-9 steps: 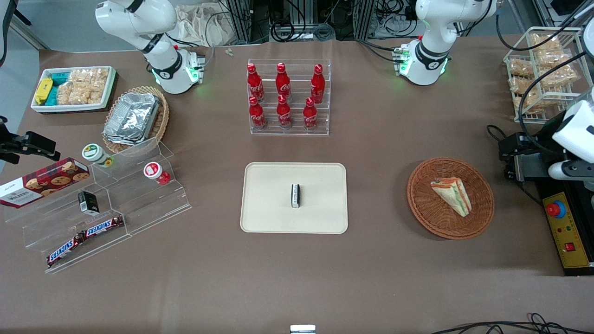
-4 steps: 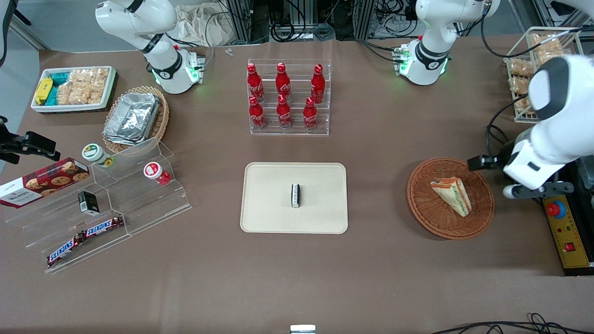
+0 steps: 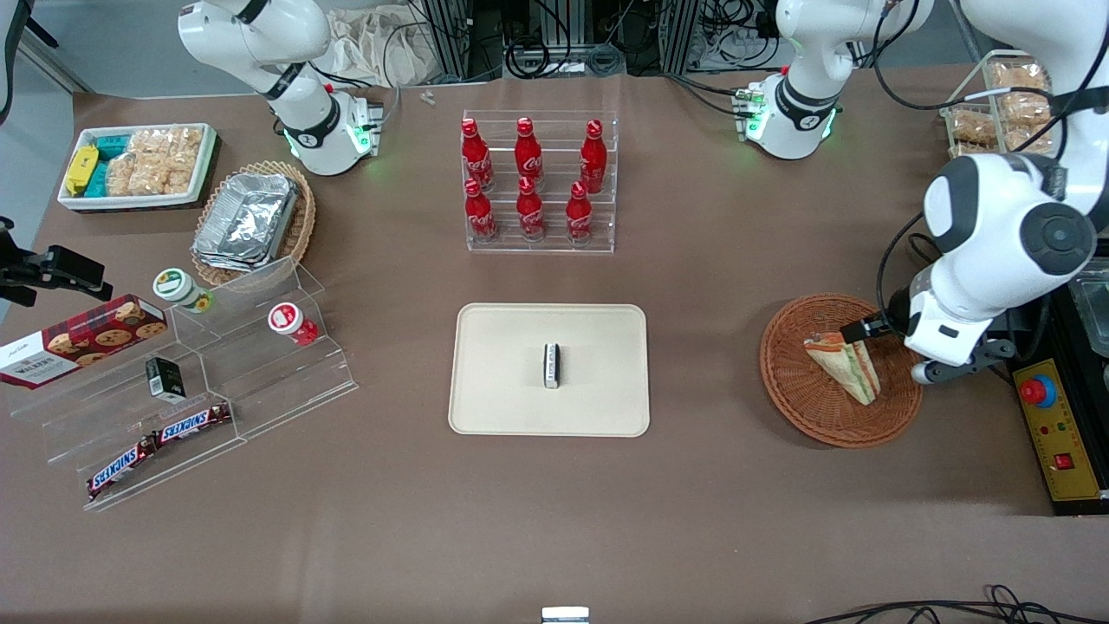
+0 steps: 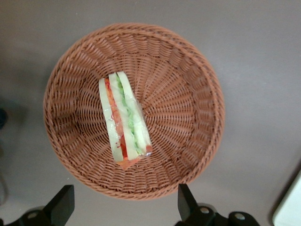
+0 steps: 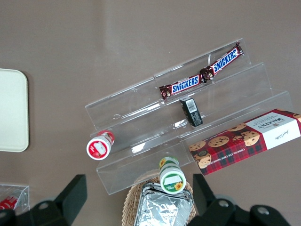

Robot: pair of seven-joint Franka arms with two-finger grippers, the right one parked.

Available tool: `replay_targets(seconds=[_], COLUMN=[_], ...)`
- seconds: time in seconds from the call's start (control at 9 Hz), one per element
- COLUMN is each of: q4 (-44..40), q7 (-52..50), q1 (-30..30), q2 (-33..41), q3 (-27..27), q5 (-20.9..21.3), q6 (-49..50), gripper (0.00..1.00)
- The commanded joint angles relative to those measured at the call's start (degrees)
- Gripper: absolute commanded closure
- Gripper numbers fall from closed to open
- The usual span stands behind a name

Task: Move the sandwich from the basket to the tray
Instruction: 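Lower the open left gripper over the wrapped sandwich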

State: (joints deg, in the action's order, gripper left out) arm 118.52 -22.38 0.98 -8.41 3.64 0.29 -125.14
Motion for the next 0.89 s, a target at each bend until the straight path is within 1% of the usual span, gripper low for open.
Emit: replay_targets(seconds=[0.0,0.22,0.67,0.78], q4=[5.4,7.0,6.9,6.8], q7=[-3.4,-3.5,-3.8,-3.8], q1=[0.9,1.8,2.0,2.8], q2=[-0.9,-3.4,-7.6,-8.1], q3=[-0.1,-0.1,-0.2,-0.1], q5=[-0.1,-0.1,-0.1,-0.1], q6=[-8.0,-11.8,-18.4,-18.6], gripper=[0.01,0.01,0.01,0.15])
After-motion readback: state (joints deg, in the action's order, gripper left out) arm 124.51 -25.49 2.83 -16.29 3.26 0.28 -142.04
